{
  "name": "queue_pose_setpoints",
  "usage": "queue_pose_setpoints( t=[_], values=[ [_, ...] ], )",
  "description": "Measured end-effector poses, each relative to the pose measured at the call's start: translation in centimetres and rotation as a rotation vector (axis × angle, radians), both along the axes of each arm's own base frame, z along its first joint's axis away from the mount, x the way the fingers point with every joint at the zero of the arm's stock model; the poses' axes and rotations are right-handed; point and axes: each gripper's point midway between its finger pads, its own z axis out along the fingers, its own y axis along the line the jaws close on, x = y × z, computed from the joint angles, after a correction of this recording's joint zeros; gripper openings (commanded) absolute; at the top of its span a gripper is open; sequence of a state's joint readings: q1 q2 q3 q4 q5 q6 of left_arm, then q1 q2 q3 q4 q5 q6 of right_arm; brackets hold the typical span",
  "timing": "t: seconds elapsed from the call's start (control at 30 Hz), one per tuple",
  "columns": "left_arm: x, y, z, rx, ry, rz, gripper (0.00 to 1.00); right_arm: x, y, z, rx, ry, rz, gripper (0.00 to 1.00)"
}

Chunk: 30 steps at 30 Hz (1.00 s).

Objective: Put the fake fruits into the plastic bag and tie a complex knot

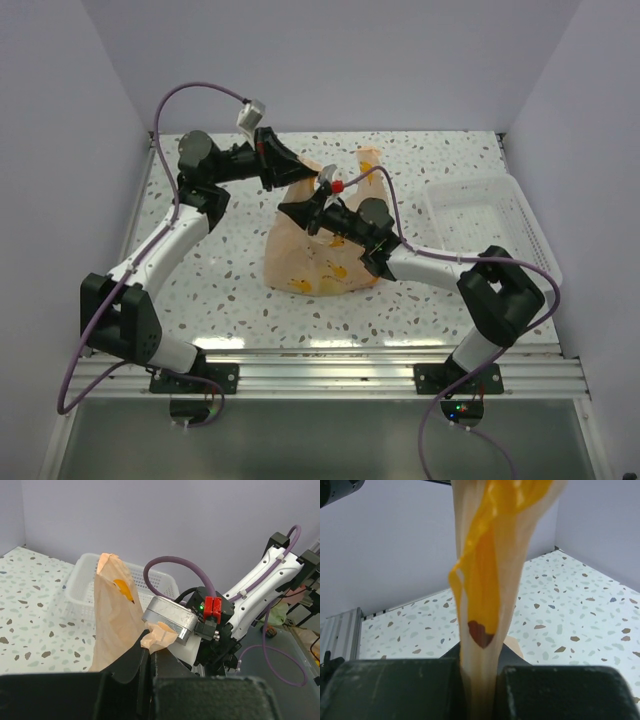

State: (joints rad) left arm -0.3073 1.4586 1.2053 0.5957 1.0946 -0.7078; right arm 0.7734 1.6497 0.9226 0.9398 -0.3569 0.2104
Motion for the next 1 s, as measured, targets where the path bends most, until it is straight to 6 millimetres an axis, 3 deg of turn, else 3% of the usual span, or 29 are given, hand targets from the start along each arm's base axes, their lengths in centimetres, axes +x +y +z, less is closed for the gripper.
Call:
queue_pose_setpoints(
  t=[0.1, 0.17, 0.2, 0.23, 0.3, 0.5, 0.67, 0.8, 0.9, 1.0],
  values=[
    [-0.3, 0.2, 0.2, -0.003, -0.008, -0.015, 0.02, -0.1, -0.1, 0.1, -0.004, -0.028, 0.002, 0.0],
    [-0.4, 0.4, 0.2, -0.001, -0.023, -0.026, 0.25, -0.5, 0.0, 0.2, -0.013, -0.052, 0.028, 0.0],
    [-0.5, 0.5, 0.3, -0.002, -0.031, -0.029, 0.52, -0.8, 0.1, 0.1, -0.025, -0.062, 0.043, 0.0],
    [-0.4, 0.7, 0.6, -0.007, -0.048, -0.023, 0.63, -0.9, 0.1, -0.3, -0.044, -0.057, 0.052, 0.0],
    [-0.2, 1.5, 1.5, -0.019, -0.075, 0.009, 0.7, -1.2, 0.1, -1.8, -0.092, -0.024, 0.066, 0.0],
    [-1.0, 5.3, 4.7, -0.036, -0.232, 0.248, 0.77, -1.4, -0.3, -5.5, -0.205, 0.079, 0.067, 0.0],
    [-1.7, 7.3, 5.6, -0.023, -0.294, 0.436, 0.77, -1.0, -0.4, -6.2, -0.254, 0.121, 0.045, 0.0],
    [-0.2, 7.9, 2.3, 0.021, -0.197, 0.543, 0.78, -0.1, -0.2, -5.0, -0.263, 0.11, 0.021, 0.0],
    [0.2, 7.0, -1.4, 0.073, -0.093, 0.565, 0.78, -0.1, -0.2, -4.6, -0.261, 0.099, 0.023, 0.0],
    [0.5, 6.5, -3.3, 0.107, -0.032, 0.582, 0.75, -0.1, -0.2, -4.7, -0.269, 0.097, 0.025, 0.0]
  ],
)
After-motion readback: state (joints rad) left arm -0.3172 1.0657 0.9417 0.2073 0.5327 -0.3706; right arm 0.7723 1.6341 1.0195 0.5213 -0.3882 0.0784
